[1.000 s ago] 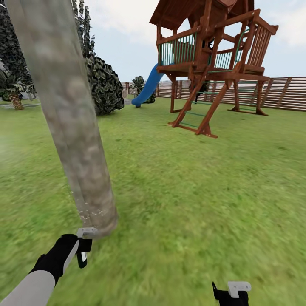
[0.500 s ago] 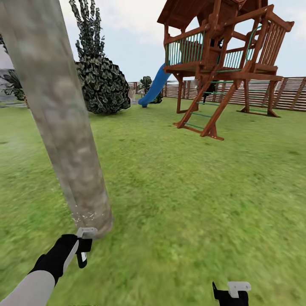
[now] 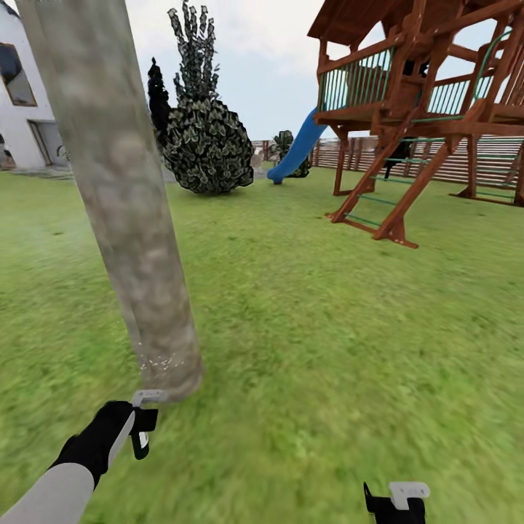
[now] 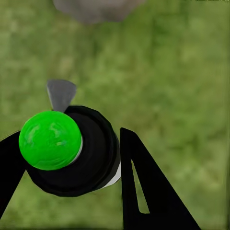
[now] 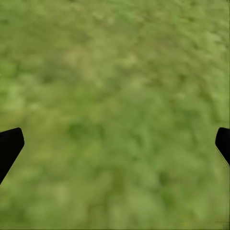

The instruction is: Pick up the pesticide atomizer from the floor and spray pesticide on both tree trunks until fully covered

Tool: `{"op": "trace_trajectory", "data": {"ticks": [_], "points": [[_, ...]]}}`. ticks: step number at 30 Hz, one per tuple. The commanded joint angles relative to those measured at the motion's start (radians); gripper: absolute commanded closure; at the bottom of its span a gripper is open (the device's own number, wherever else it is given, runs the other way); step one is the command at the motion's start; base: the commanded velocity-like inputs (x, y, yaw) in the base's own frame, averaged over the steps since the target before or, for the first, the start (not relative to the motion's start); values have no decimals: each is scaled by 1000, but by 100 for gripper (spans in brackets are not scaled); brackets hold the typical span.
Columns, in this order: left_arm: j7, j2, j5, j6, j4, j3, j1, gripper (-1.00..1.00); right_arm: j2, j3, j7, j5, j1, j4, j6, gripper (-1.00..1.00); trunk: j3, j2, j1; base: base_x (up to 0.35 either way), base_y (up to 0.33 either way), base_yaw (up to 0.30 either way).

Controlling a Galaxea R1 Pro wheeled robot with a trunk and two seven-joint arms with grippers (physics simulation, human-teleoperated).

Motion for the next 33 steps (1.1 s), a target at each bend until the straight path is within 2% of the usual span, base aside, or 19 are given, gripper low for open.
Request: {"op": "trace_trajectory", "data": {"ticks": [1, 8, 13, 17, 33], "points": [[0, 0, 0, 0, 0, 0, 0, 100, 0, 0, 0, 0, 0, 0, 0, -100, 0, 0, 0, 108, -269, 277], [0, 0, 0, 0, 0, 0, 0, 100, 0, 0, 0, 0, 0, 0, 0, -100, 0, 0, 0, 114, -269, 277], [0, 0, 0, 0, 0, 0, 0, 100, 0, 0, 0, 0, 0, 0, 0, -100, 0, 0, 0, 116, -269, 55], [0, -1, 0, 0, 0, 0, 0, 100, 0, 0, 0, 0, 0, 0, 0, -100, 0, 0, 0, 102, -269, 235], [0, -1, 2, -1, -6, 1, 0, 100, 0, 0, -1, 0, 0, 0, 0, -100, 0, 0, 0, -12, -236, 277]]}}
